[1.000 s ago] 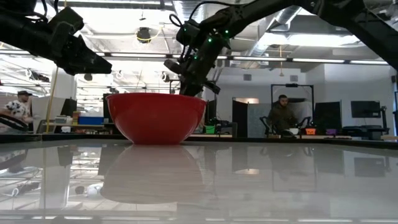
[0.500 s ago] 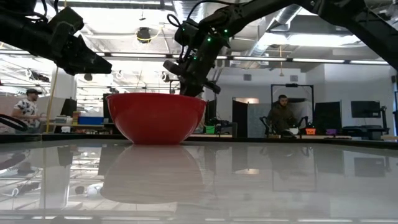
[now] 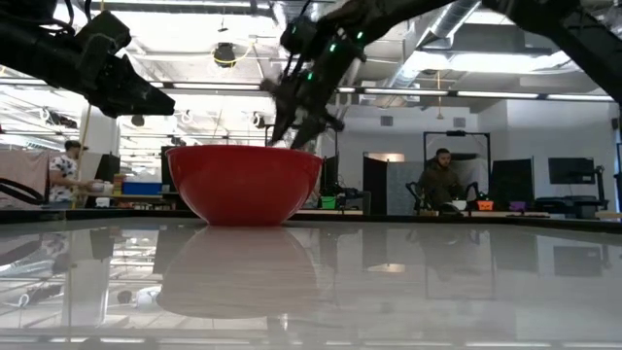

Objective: Nest bowls inside each other
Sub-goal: Stack the pink bowl on top of the blue bowl

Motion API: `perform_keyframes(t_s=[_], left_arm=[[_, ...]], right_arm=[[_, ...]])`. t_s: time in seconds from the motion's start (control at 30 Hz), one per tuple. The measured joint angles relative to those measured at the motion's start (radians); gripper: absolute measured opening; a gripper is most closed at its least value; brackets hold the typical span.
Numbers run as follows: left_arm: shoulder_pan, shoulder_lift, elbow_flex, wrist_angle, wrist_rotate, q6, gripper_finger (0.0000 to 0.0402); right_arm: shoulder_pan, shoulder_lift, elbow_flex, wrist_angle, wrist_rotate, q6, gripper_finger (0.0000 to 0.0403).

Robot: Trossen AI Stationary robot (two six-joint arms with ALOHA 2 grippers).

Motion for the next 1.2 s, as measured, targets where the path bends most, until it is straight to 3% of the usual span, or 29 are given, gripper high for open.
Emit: perform_keyframes(t_s=[0.2, 0.43, 0.57, 0.7, 0.9, 1.1, 1.2], left_arm=[[0.000, 0.000, 0.000, 0.000, 0.000, 0.007, 0.0213], [0.000, 0.000, 0.000, -0.004, 0.001, 0.010, 0.0213], [0.000, 0.000, 0.000, -0.013, 0.002, 0.004, 0.0213], [0.000, 0.000, 0.000, -0.040, 0.017, 0.010, 0.0213], [0.000, 0.000, 0.000, -0.068, 0.024, 0.038, 0.0213], [0.000, 0.000, 0.000, -0.057, 0.025, 0.069, 0.0213], [0.000, 0.000, 0.000, -0.036, 0.025, 0.073, 0.0213]], right_arm=[[0.077, -0.091, 0.001, -0.008, -0.038, -0.023, 0.0236], [0.291, -0.114, 0.001, -0.027, -0.048, -0.013, 0.0228], [0.423, -0.090, 0.001, -0.002, -0.032, 0.073, 0.0228], [0.544, -0.021, 0.001, 0.112, -0.017, 0.100, 0.0228], [0.664, 0.155, 0.001, 0.458, -0.001, -0.020, 0.0228], [0.659, 0.317, 0.030, 0.728, -0.002, 0.019, 0.0228], [0.642, 0.391, 0.110, 0.730, -0.014, 0.059, 0.0228]])
